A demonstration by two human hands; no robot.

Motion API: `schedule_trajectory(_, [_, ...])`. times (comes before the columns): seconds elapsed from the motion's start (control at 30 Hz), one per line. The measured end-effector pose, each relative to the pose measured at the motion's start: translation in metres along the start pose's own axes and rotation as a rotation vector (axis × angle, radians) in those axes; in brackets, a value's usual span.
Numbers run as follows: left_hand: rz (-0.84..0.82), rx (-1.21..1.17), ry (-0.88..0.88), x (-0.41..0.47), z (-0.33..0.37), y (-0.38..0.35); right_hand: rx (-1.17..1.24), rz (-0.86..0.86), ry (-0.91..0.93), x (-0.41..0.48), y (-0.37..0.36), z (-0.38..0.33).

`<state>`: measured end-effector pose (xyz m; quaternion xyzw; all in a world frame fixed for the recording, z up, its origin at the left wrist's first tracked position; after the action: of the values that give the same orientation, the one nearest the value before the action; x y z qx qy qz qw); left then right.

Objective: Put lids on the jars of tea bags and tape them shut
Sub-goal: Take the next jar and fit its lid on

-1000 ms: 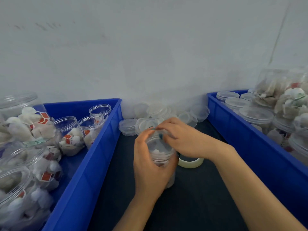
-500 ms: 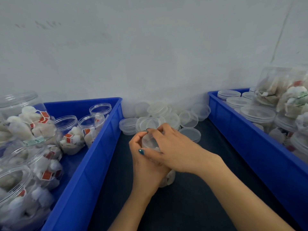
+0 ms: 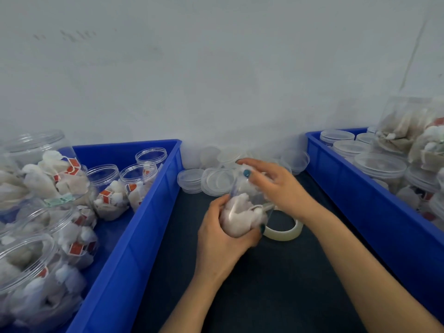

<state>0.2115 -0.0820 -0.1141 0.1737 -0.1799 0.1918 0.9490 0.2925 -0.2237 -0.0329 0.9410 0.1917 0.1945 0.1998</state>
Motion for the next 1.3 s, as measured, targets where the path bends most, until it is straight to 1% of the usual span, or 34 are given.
schedule_trajectory(0.07, [0.028,-0.157,-0.022,0.000,0.005,0.001,0.160,-0.028,0.011,-0.002,0.010,0.000])
schedule_trajectory(0.1, [0.042,-0.279,0.017,0.000,0.007,0.001,0.213,-0.051,0.028,-0.004,0.012,-0.002])
schedule_trajectory(0.17, [0.057,-0.515,0.163,0.001,0.008,0.003,0.244,-0.089,0.070,-0.006,0.012,-0.007])
schedule_trajectory(0.27, [-0.037,-0.744,0.332,0.002,0.007,0.009,0.200,-0.111,0.128,-0.008,0.004,-0.015])
schedule_trajectory(0.37, [-0.233,-0.914,0.517,0.003,0.006,0.016,0.126,-0.179,0.169,-0.012,0.001,-0.021])
schedule_trajectory(0.4, [-0.276,-0.944,0.533,0.004,0.005,0.016,0.108,-0.193,0.180,-0.013,0.002,-0.022])
schedule_trajectory(0.43, [-0.277,-0.946,0.519,0.004,0.005,0.016,0.102,-0.190,0.189,-0.013,0.002,-0.023])
schedule_trajectory(0.47, [-0.240,-0.927,0.484,0.004,0.005,0.013,0.106,-0.171,0.194,-0.013,0.002,-0.024])
schedule_trajectory(0.57, [-0.048,-0.792,0.311,0.003,0.009,0.008,0.138,-0.089,0.161,-0.010,0.000,-0.023])
schedule_trajectory(0.63, [0.020,-0.652,0.193,0.002,0.012,0.007,0.156,-0.059,0.115,-0.007,0.000,-0.021])
schedule_trajectory(0.7, [0.081,-0.451,0.034,0.000,0.013,0.007,0.179,-0.038,0.065,-0.006,0.001,-0.019])
schedule_trajectory(0.77, [0.131,-0.220,-0.163,-0.001,0.015,0.006,0.204,-0.011,0.003,-0.004,0.002,-0.017])
schedule_trajectory(0.87, [0.237,0.186,-0.461,-0.002,0.014,0.004,0.288,0.033,-0.152,-0.002,-0.002,-0.011])
schedule_trajectory(0.9, [0.263,0.277,-0.545,-0.002,0.012,0.004,0.328,0.038,-0.213,-0.001,-0.006,-0.009])
schedule_trajectory(0.93, [0.282,0.318,-0.584,-0.003,0.012,0.004,0.365,0.034,-0.261,0.000,-0.009,-0.007])
schedule_trajectory(0.97, [0.293,0.319,-0.586,-0.003,0.013,0.004,0.401,0.025,-0.293,0.001,-0.010,-0.006])
schedule_trajectory(1.03, [0.296,0.290,-0.524,-0.004,0.015,0.006,0.470,-0.013,-0.284,-0.001,-0.011,-0.004])
schedule_trajectory(1.1, [0.264,0.211,-0.363,-0.002,0.015,0.009,0.464,-0.066,-0.247,-0.003,-0.004,-0.003])
schedule_trajectory(1.13, [0.219,0.127,-0.256,0.000,0.015,0.010,0.407,-0.098,-0.235,-0.002,0.000,-0.003])
schedule_trajectory(1.23, [0.032,-0.300,0.086,0.002,0.012,0.011,0.246,-0.214,-0.190,0.001,0.008,-0.007])
schedule_trajectory(1.3, [-0.099,-0.595,0.296,0.003,0.008,0.009,0.214,-0.228,-0.146,0.000,0.014,-0.007])
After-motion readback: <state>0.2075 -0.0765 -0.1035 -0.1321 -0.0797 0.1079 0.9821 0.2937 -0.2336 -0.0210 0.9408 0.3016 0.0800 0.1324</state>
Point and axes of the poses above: each hand's wrist, its own x-axis towards the middle knuckle, its own y-axis out of the back of the hand, z = x × y, the point moved 1 cm from there along x, towards the middle knuckle, and after that the axes turned 3 degrees about -y, right-handed, at the moved point
